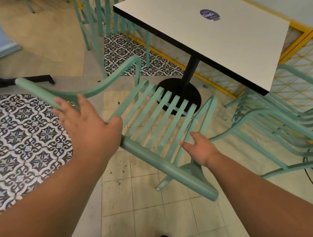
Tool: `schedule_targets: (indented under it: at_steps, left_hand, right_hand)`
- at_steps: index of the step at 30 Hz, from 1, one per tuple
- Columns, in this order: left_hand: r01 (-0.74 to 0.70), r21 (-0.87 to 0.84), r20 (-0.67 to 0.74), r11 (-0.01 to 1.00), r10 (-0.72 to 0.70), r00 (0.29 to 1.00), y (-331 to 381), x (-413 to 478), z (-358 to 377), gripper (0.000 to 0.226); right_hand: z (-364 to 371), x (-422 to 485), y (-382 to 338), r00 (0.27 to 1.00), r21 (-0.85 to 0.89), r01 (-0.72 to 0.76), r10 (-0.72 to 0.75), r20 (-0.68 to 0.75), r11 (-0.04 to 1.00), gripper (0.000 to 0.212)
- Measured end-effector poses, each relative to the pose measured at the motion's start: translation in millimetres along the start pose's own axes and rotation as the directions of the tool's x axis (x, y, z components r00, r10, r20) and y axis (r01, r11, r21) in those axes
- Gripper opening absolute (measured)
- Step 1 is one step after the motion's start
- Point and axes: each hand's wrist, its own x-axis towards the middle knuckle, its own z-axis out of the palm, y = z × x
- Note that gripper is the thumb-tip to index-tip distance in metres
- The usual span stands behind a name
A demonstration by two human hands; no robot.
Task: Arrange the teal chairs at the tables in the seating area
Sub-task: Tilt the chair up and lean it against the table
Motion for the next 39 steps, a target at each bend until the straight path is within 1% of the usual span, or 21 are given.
schedule_targets:
  at_steps: [1,3,4,5,7,10,13,15,17,19,21,22,24,28,33,34,36,39]
  left_hand:
    - [-0.106,0.113,0.0,0.988,0.106,0.994,-4,1,0,0.083]
    - [-0.325,0.288,0.046,0.901,0.326,0.944,-13,7,-3,0.065]
    - [-0.41,0.332,0.077,0.849,0.409,0.909,-19,11,-5,0.053]
    - [-0.467,0.346,0.094,0.814,0.465,0.88,-23,16,-7,0.043]
    - [-0.522,0.337,0.066,0.783,0.534,0.843,-31,26,-8,0.039]
    - [-0.564,0.339,0.005,0.753,0.598,0.801,-34,29,-5,0.038]
    - [-0.592,0.323,-0.062,0.739,0.64,0.766,-38,30,1,0.036]
    - [-0.604,0.318,-0.095,0.731,0.658,0.747,-39,31,4,0.036]
    - [-0.616,0.322,-0.109,0.719,0.674,0.73,-39,33,4,0.035]
    - [-0.635,0.335,-0.091,0.696,0.695,0.713,-40,36,2,0.036]
    - [-0.672,0.354,-0.036,0.65,0.727,0.685,-42,40,-3,0.038]
    - [-0.684,0.362,-0.007,0.633,0.736,0.677,-43,42,-6,0.038]
    - [-0.686,0.37,0.034,0.626,0.729,0.684,-46,47,-12,0.038]
    - [-0.704,0.364,0.078,0.61,0.733,0.675,-56,59,-26,0.035]
    - [-0.752,0.32,0.136,0.576,0.757,0.639,-65,74,-44,0.035]
    - [-0.758,0.313,0.138,0.572,0.762,0.632,-66,75,-46,0.034]
    - [-0.762,0.306,0.144,0.57,0.764,0.629,-71,81,-48,0.034]
    - [-0.752,0.308,0.155,0.583,0.749,0.644,-78,90,-51,0.034]
  right_hand:
    - [1,5,2,1.0,-0.017,-0.005,0.005,-0.001,1.0,0.082]
    - [2,17,4,1.0,-0.035,-0.008,0.008,-0.015,0.999,0.083]
    - [3,23,5,1.0,-0.035,-0.009,0.008,-0.026,0.999,0.083]
    - [3,28,5,0.999,-0.031,-0.011,0.01,-0.037,0.999,0.082]
    - [3,41,6,0.998,-0.031,-0.02,0.019,-0.056,0.999,0.08]
    - [4,65,11,0.995,-0.088,-0.032,0.024,-0.094,0.996,0.082]
    - [10,86,19,0.99,-0.197,-0.097,0.073,-0.123,0.976,0.086]
    - [15,94,22,0.989,-0.285,-0.141,0.123,-0.081,0.948,0.084]
    - [15,96,20,0.988,-0.338,-0.154,0.143,-0.056,0.929,0.078]
    - [11,93,14,0.988,-0.424,-0.15,0.146,-0.044,0.893,0.069]
    - [11,95,15,0.988,-0.492,-0.149,0.15,-0.037,0.858,0.063]
    - [12,97,15,0.989,-0.512,-0.139,0.145,-0.029,0.847,0.063]
    - [19,98,17,0.993,-0.571,-0.101,0.114,-0.014,0.815,0.069]
    - [36,92,13,0.998,-0.611,0.004,0.038,0.056,0.792,0.066]
    - [53,76,-6,0.992,-0.647,0.069,0.016,0.124,0.759,0.049]
    - [54,74,-10,0.993,-0.653,0.076,0.004,0.12,0.754,0.047]
    - [57,71,-14,0.995,-0.644,0.068,-0.005,0.099,0.762,0.05]
    - [62,70,-19,0.997,-0.617,0.032,0.017,0.073,0.786,0.061]
